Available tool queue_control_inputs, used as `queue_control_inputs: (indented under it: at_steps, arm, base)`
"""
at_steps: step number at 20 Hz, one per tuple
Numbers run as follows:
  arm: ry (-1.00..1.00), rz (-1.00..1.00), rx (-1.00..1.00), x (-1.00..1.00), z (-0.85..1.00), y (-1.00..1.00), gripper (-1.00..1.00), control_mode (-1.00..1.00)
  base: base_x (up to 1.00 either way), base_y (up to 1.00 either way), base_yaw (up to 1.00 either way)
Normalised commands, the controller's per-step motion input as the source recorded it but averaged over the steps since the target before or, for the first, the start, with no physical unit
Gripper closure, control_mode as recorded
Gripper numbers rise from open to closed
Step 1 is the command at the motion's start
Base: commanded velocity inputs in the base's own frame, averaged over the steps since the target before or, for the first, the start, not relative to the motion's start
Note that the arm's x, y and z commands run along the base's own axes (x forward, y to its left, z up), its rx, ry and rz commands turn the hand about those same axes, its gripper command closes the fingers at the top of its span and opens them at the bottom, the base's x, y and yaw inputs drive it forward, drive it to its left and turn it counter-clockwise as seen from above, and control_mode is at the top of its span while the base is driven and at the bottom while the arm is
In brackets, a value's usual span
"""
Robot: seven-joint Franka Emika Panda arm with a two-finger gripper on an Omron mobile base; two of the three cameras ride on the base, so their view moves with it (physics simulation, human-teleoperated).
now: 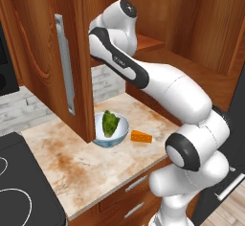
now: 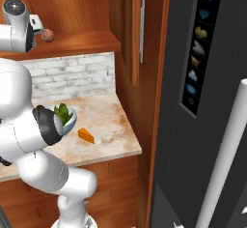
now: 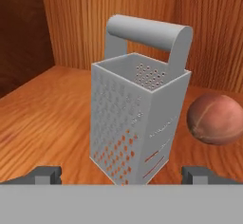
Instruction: Pick the cheese from the fridge and the cheese grater from the cabinet and place them next to the salad bowl.
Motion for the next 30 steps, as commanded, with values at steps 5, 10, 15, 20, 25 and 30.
queue_control_inputs:
  at_steps: [5,10,15,20,25,30]
  arm:
    - [0.00,0.00,0.00,0.07,0.00,0.00,-1.00,-1.00]
    - [0.01,0.00,0.00,0.05,-0.05,0.00,-1.00,-1.00]
    - [0.07,0.00,0.00,0.15,-0.04,0.00,-1.00,-1.00]
    - [0.05,0.00,0.00,0.08,-0.02,0.04,-1.00,-1.00]
    - [0.02,0.00,0.00,0.07,-0.16,0.18,-1.00,-1.00]
    - [0.00,0.00,0.00,0.20,-0.11,0.12,-1.00,-1.00]
  base:
    - [0.00,0.00,0.00]
    - [0.00,0.00,0.00]
    - [0.00,0.00,0.00]
    - [0.00,0.00,0.00]
    - [0.00,0.00,0.00]
    - [0.00,0.00,0.00]
